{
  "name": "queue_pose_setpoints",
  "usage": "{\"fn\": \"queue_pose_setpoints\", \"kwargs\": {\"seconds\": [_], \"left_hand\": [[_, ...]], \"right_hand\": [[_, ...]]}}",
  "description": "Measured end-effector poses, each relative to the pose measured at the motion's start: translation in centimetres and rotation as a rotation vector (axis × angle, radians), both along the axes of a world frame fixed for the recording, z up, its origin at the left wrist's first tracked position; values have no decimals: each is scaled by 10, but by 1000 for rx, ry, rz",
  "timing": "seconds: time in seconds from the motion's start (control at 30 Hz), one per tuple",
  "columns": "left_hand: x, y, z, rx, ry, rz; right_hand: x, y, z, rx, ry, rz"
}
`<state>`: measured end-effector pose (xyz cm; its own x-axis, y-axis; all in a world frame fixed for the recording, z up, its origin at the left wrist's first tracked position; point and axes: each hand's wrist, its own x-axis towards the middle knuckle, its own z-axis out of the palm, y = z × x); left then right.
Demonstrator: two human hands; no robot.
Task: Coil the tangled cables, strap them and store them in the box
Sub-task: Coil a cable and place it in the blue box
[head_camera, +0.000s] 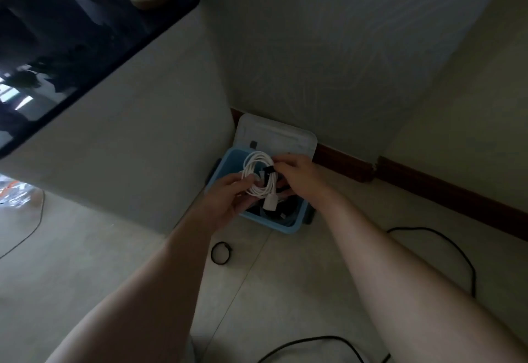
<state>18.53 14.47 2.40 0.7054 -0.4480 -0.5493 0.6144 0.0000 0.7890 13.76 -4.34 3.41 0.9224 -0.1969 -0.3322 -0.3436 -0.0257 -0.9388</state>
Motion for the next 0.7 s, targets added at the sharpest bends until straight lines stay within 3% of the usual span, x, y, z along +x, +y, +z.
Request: {"fn": "queue_pose_setpoints", "kwargs": {"seconds": [0.3,0.47,0.57,0.63,0.7], "left_hand": [[1,14,5,-47,-14,75],[-2,-12,-8,108,2,67],[-3,-33,-17,250,7,71],[-1,-44,-23,447,-126,-53],[2,-51,-23,684,-374,-269]], "right_hand": [[4,16,10,167,38,-40],[-8,2,-4,-126,192,-36],[-17,-1,-10,-346,191,-25],[-21,-3,-15,-528,185,13],[-23,-7,-20,-658,209,58]]}}
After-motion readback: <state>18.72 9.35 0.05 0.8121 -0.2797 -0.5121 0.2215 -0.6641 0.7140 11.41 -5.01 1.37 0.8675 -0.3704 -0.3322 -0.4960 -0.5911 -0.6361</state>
